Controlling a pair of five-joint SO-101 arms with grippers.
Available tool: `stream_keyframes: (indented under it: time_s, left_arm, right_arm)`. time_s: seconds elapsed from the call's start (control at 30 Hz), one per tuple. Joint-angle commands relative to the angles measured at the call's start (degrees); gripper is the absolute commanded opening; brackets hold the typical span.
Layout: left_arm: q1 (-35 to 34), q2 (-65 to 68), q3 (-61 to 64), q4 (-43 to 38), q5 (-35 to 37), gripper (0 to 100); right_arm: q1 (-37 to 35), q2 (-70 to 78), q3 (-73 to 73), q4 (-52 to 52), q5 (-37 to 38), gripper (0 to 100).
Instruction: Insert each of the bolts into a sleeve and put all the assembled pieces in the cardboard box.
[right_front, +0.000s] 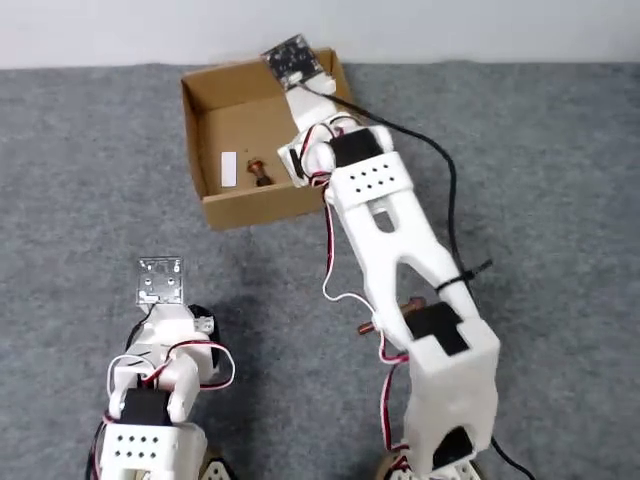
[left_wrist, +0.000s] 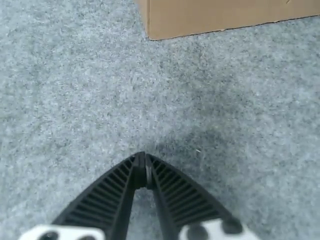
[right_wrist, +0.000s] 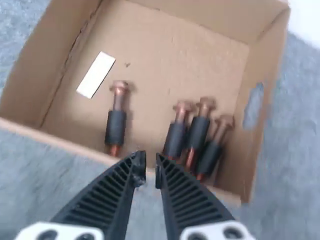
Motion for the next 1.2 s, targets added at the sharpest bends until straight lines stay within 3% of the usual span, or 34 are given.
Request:
stream_keyframes:
  time_s: [0.0, 0.27, 0.53, 0.77, 0.97, 1.17]
  left_arm:
    - [-0.3, -0.1, -0.2, -1.3, 0.4, 0]
    - [-3.4, -0.1, -0.2, -1.6, 0.4, 0]
    - [-3.4, -0.1, -0.2, -1.6, 0.4, 0]
    - [-3.4, -0.1, -0.2, -1.6, 0.4, 0]
    - [-3.4, -0.1, -0.2, -1.6, 0.4, 0]
    - [-3.4, -0.1, -0.2, -1.6, 0.4, 1]
  right_arm:
    - [0.0, -7.3, -3.3, 6.9, -5.9, 0.8]
    - [0.0, -13.6, -3.0, 21.8, -17.3, 0.9]
    - [2.5, -21.1, -2.8, 37.8, -17.8, 0.9]
    - [5.1, -31.7, 9.8, 38.9, -17.1, 0.9]
    - [4.9, -47.3, 32.5, 38.5, -9.9, 0.9]
    - [5.1, -60.8, 52.7, 30.9, 4.2, 1.0]
